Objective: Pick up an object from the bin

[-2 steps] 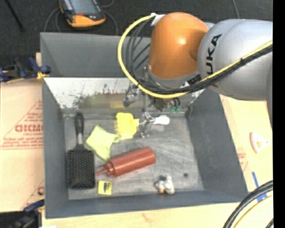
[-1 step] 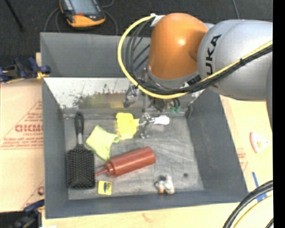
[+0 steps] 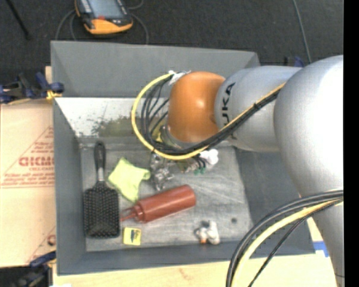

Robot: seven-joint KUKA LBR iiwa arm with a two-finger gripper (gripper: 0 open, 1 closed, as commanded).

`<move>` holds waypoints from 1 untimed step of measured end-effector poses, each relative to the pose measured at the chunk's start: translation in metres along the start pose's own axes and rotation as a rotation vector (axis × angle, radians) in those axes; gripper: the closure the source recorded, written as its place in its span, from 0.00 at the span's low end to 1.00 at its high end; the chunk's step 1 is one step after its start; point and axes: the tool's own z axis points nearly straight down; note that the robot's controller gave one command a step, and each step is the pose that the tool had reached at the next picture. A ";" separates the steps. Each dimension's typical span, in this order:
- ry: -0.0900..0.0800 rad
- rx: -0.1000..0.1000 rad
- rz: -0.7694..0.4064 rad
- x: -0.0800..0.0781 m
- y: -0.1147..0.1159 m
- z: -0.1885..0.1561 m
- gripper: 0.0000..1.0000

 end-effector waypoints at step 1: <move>0.002 -0.001 0.001 0.001 0.000 0.002 0.00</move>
Offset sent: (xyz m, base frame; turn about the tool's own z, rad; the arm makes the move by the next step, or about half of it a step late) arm 0.0000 0.0000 0.0000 0.0000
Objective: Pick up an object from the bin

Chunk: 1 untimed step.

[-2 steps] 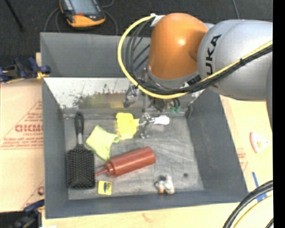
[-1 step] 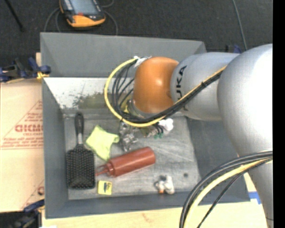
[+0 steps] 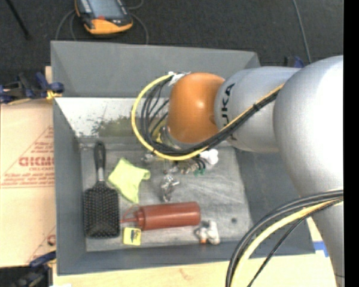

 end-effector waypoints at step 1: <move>0.000 0.000 0.001 0.000 0.000 0.000 0.00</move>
Offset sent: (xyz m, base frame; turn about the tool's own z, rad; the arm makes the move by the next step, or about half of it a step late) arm -0.0226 0.0377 -0.0025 -0.1035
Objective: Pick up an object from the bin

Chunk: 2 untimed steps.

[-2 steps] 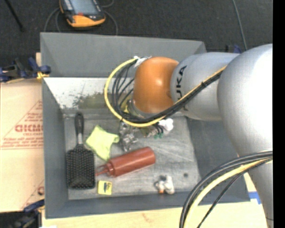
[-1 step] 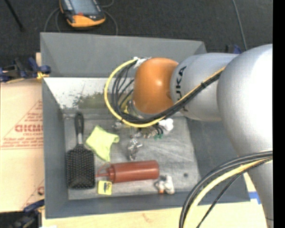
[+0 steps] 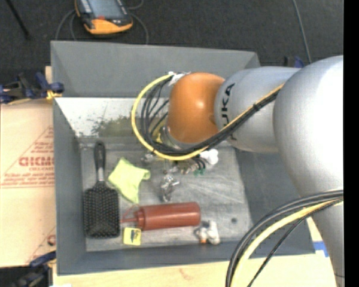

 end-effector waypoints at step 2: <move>0.003 0.002 -0.098 0.004 0.041 -0.001 1.00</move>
Offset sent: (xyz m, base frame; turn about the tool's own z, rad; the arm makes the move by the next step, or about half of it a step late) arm 0.0000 0.0000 0.0000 0.0000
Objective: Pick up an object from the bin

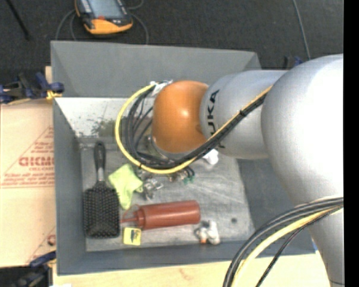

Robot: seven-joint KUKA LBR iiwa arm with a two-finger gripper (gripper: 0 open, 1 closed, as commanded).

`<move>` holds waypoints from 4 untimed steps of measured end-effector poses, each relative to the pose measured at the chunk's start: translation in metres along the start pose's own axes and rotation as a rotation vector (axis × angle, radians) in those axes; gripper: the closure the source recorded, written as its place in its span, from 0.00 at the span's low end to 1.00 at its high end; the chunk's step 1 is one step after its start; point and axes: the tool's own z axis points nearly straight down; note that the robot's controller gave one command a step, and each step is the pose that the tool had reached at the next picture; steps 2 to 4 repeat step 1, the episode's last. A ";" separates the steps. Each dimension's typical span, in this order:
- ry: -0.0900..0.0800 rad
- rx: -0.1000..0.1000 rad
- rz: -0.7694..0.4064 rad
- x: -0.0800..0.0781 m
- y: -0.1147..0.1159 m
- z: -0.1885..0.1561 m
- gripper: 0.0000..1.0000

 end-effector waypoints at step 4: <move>-0.003 0.002 0.063 0.000 0.006 -0.153 1.00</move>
Offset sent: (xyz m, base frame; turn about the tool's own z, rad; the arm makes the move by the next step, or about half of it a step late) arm 0.0000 0.0000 0.0000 0.0000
